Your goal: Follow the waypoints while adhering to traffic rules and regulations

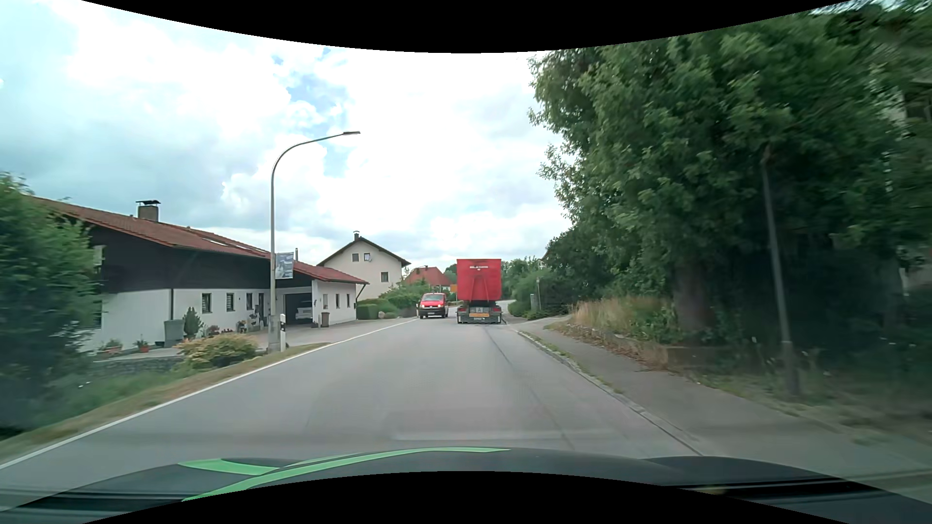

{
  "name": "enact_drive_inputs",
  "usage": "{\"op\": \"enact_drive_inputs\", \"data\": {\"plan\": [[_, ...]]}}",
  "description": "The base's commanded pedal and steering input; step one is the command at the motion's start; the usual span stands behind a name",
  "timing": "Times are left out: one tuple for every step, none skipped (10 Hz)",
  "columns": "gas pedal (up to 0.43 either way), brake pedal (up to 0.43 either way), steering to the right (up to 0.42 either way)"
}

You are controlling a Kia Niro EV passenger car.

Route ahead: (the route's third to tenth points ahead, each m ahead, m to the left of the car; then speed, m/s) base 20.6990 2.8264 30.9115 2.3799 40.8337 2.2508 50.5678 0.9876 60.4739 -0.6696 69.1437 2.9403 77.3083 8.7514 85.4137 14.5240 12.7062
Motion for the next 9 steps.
{"op": "enact_drive_inputs", "data": {"plan": [[0.000,0.000,0.007],[0.000,0.000,0.007],[0.000,0.000,0.006],[0.000,0.000,0.006],[0.000,0.000,0.006],[0.000,0.000,0.006],[0.000,0.000,0.007],[0.000,0.012,0.007],[0.000,0.024,0.006]]}}
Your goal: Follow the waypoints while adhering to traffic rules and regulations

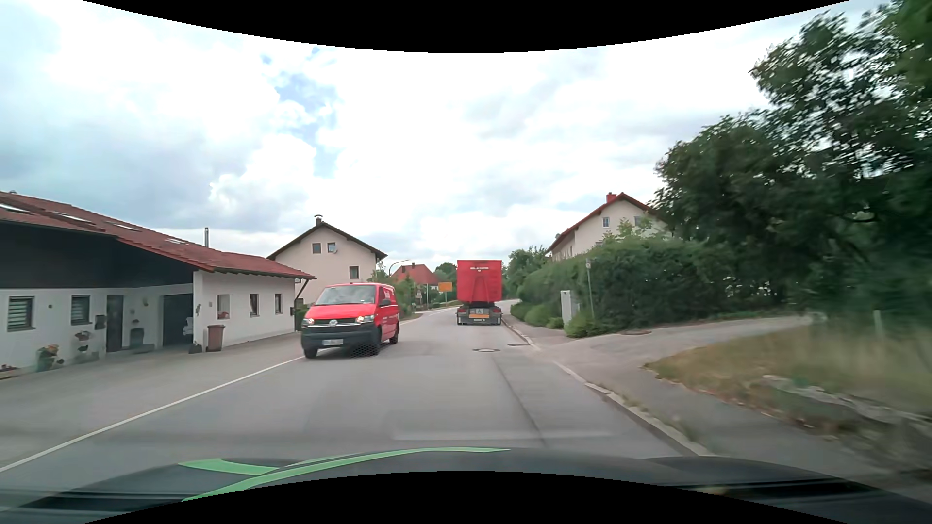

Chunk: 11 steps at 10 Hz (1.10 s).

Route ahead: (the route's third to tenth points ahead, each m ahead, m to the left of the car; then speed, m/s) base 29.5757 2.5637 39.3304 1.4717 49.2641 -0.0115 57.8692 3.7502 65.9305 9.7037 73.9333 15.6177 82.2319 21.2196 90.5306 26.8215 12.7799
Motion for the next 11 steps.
{"op": "enact_drive_inputs", "data": {"plan": [[0.000,0.037,0.004],[0.000,0.043,0.003],[0.000,0.049,0.003],[0.000,0.049,0.003],[0.000,0.055,0.003],[0.000,0.061,0.003],[0.000,0.079,0.003],[0.000,0.098,0.003],[0.000,0.116,0.003],[0.000,0.122,0.004],[0.000,0.134,0.004]]}}
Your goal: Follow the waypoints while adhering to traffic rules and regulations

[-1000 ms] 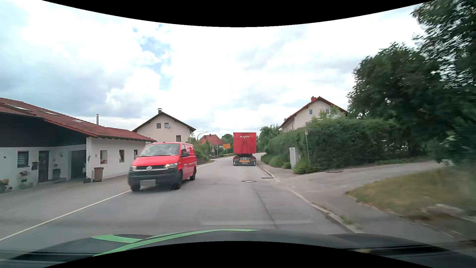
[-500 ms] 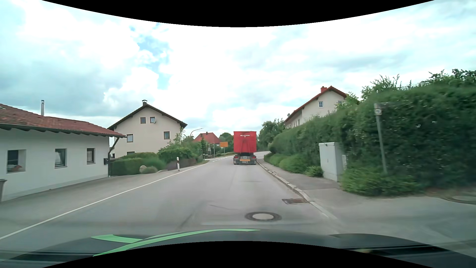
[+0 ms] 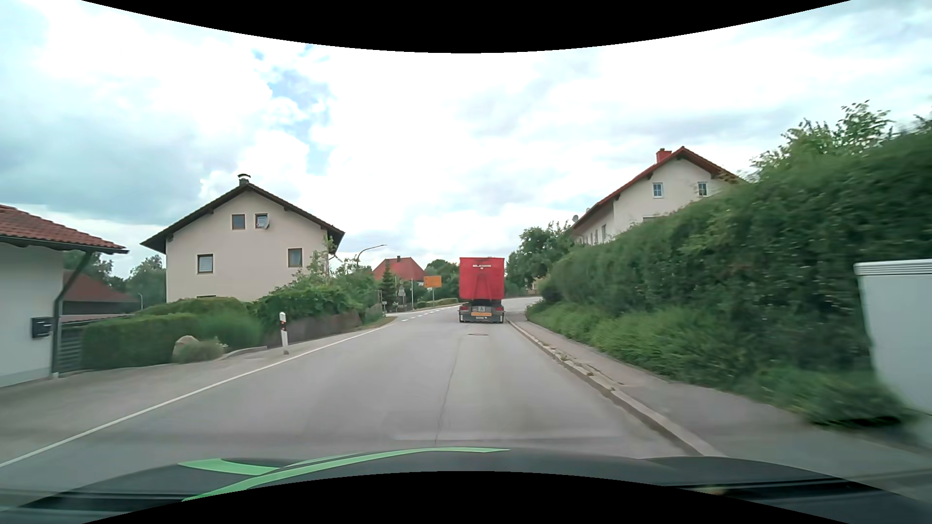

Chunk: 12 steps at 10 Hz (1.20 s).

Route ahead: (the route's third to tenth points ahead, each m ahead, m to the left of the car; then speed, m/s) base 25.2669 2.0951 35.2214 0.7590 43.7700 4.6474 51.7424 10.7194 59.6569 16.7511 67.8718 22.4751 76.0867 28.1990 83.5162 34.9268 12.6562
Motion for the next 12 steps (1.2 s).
{"op": "enact_drive_inputs", "data": {"plan": [[0.000,0.146,0.004],[0.000,0.159,0.005],[0.000,0.171,0.006],[0.000,0.207,0.009],[0.000,0.232,0.012],[0.000,0.232,0.012],[0.000,0.213,0.014],[0.000,0.213,0.014],[0.000,0.201,0.014],[0.000,0.201,0.014],[0.000,0.201,0.014],[0.000,0.201,0.014]]}}
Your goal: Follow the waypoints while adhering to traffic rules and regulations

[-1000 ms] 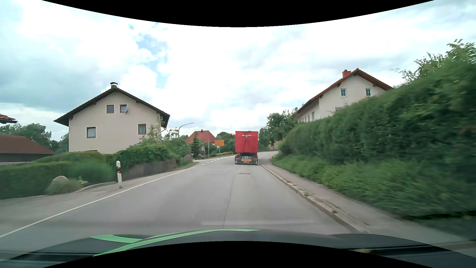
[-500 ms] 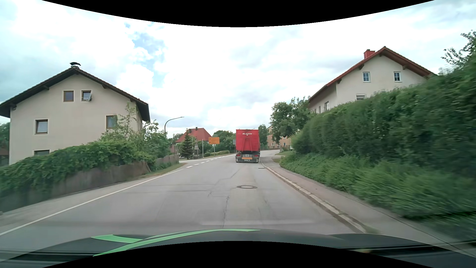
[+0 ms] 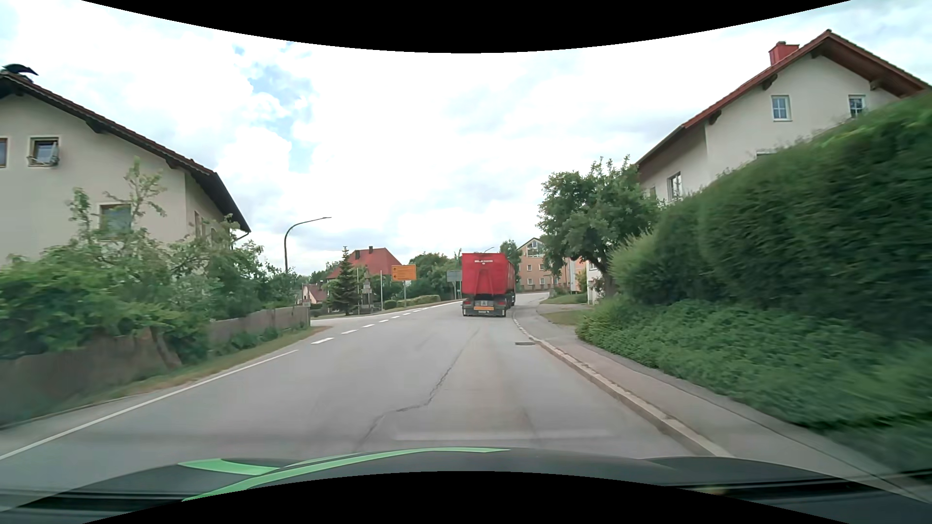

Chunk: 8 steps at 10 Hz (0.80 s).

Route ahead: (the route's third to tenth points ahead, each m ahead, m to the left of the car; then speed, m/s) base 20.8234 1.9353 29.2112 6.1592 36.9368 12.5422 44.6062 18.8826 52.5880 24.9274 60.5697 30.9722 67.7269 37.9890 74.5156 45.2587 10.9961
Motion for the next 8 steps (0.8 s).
{"op": "enact_drive_inputs", "data": {"plan": [[0.000,0.201,0.012],[0.000,0.201,0.009],[0.000,0.201,0.004],[0.000,0.195,-0.001],[0.000,0.189,-0.007],[0.000,0.171,-0.012],[0.000,0.159,-0.023],[0.000,0.140,-0.035]]}}
